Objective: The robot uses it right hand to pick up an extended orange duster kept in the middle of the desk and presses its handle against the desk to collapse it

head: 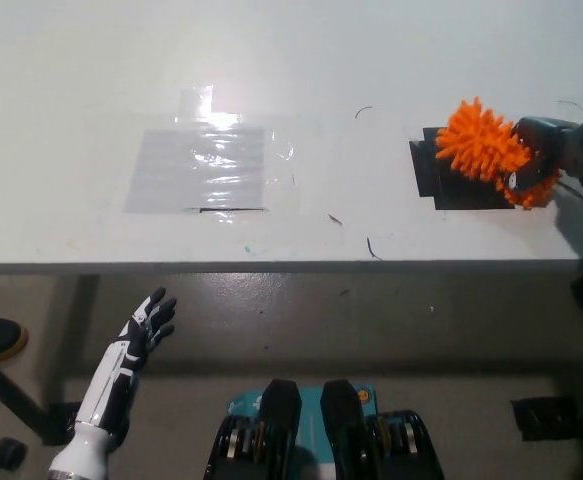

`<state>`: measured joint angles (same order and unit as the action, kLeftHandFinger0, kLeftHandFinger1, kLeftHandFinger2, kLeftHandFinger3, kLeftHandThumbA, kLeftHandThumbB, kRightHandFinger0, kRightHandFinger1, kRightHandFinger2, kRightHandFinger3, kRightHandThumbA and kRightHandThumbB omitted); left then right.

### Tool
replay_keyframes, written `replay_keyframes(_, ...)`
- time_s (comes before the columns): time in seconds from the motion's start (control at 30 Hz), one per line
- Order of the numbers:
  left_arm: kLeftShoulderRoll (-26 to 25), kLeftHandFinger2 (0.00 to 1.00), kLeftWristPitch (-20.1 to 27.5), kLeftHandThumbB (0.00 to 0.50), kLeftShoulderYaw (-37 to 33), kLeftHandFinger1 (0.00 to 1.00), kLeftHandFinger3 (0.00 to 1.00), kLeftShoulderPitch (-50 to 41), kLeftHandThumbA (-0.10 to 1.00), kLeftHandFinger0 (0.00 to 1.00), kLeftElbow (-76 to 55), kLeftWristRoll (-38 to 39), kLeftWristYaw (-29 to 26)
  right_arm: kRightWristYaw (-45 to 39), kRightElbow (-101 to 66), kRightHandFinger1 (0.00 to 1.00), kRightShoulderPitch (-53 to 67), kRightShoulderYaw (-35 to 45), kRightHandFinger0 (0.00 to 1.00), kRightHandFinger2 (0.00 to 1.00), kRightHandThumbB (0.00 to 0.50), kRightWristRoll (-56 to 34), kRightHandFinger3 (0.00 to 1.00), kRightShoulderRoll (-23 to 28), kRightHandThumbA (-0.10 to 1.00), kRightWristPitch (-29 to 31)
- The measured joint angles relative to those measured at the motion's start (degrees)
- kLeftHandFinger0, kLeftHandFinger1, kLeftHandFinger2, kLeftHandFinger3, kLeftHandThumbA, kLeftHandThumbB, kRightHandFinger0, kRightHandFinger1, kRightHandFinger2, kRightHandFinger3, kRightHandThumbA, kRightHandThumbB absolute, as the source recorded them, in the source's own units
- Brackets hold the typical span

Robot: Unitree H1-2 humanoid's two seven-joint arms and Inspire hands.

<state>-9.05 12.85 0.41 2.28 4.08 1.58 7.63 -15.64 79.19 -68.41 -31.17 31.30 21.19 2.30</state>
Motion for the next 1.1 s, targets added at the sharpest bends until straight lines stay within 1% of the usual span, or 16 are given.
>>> replay_keyframes(0.03,0.0,1.0,0.0,0.087,0.0,1.0,1.0,0.0,1.0,1.0,0.0,0.0,0.0,0.54,-0.03,0.73,0.17,0.21,0.09,1.0,0.129,-0.04,1.0,0.04,-0.1,0.36)
replay_keyframes(0.13,0.0,1.0,-0.01,0.09,0.01,1.0,1.0,-0.01,1.0,1.0,0.01,0.0,0.0,3.96,-0.2,0.89,1.39,2.44,0.23,1.0,0.104,-0.55,1.0,0.23,-0.1,2.59)
replay_keyframes(0.17,0.0,1.0,-0.02,0.084,0.0,1.0,1.0,0.0,1.0,1.0,0.0,0.0,0.0,4.85,-0.22,0.86,1.63,3.01,0.27,1.0,0.112,-0.77,1.0,0.27,-0.1,3.09)
replay_keyframes(0.27,0.0,1.0,-0.09,0.074,0.01,1.0,1.0,0.0,1.0,1.0,-0.01,0.01,0.0,7.34,-0.59,0.83,2.12,5.46,0.27,1.0,0.098,-1.36,1.0,0.62,-0.1,4.56)
replay_keyframes(0.33,0.0,1.0,-0.15,0.061,0.03,1.0,1.0,-0.01,1.0,1.0,-0.01,0.01,-0.01,9.36,-1.4,0.71,2.22,7.21,0.18,1.0,0.103,-1.87,1.0,0.94,-0.1,5.68)
replay_keyframes(0.4,0.0,1.0,-0.19,0.049,0.03,1.0,1.0,-0.01,1.0,1.0,-0.01,0.0,-0.01,11.05,-2.76,0.6,2.17,9.22,0.1,0.93,0.102,-2.33,1.0,1.34,-0.1,6.92)
replay_keyframes(0.5,0.0,1.0,-0.19,0.053,0.04,1.0,1.0,-0.01,1.0,1.0,0.0,0.0,-0.01,13.48,-5.82,0.61,1.92,12.63,0.11,0.93,0.098,-3.39,1.0,1.93,-0.1,10.03)
replay_keyframes(0.57,-0.01,1.0,-0.19,0.051,0.04,1.0,1.0,-0.01,1.0,1.0,0.0,-0.02,-0.01,14.46,-9.56,0.52,1.86,14.86,0.04,0.88,0.117,-4.1,0.93,2.26,-0.1,11.08)
replay_keyframes(0.63,-0.01,1.0,-0.19,0.05,0.03,1.0,1.0,0.0,1.0,1.0,-0.01,-0.04,-0.01,15.56,-14.44,0.52,1.53,16.99,0.03,0.88,0.118,-4.68,0.93,2.58,-0.1,11.77)
replay_keyframes(0.67,-0.01,1.0,-0.2,0.051,0.03,1.0,1.0,-0.01,1.0,1.0,-0.01,-0.06,-0.02,16.1,-16.43,0.51,1.18,17.88,0.11,0.85,0.118,-4.93,0.89,2.64,-0.1,12.15)
replay_keyframes(0.77,-0.01,1.0,-0.28,0.054,0.03,1.0,1.0,-0.04,1.0,1.0,0.0,-0.08,-0.02,16.4,-22.52,0.46,0.69,20.08,0.03,0.78,0.125,-5.75,0.81,2.68,-0.1,12.23)
replay_keyframes(0.87,-0.02,1.0,-0.37,0.052,0.05,1.0,1.0,-0.04,1.0,1.0,-0.03,-0.08,-0.02,16.36,-28.65,0.45,-0.35,23.64,0.03,0.77,0.125,-7.31,0.8,2.45,-0.1,11.94)
replay_keyframes(0.9,-0.02,1.0,-0.38,0.051,0.05,1.0,1.0,-0.04,1.0,1.0,-0.04,-0.08,-0.02,16.36,-29.75,0.5,-0.93,24.37,0.06,0.82,0.066,-7.64,0.89,2.46,-0.1,11.88)
replay_keyframes(0.93,-0.02,1.0,-0.39,0.051,0.05,1.0,1.0,-0.04,1.0,1.0,-0.04,-0.08,-0.02,16.36,-31.42,0.43,-2.12,25.48,0.02,0.73,0.101,-8.29,0.77,2.52,-0.1,11.75)
replay_keyframes(0.97,-0.02,1.0,-0.39,0.059,0.04,1.0,1.0,-0.04,1.0,1.0,-0.04,-0.08,-0.01,16.48,-32.5,0.39,-2.93,26.76,0.0,0.71,0.119,-8.84,0.73,2.4,-0.1,11.68)
replay_keyframes(1.1,-0.05,1.0,-0.36,0.064,0.02,1.0,1.0,-0.33,1.0,1.0,-0.04,-0.01,0.02,18.51,-34.36,0.35,-5.58,30.9,0.0,0.69,0.131,-10.88,0.7,0.88,-0.1,11.23)
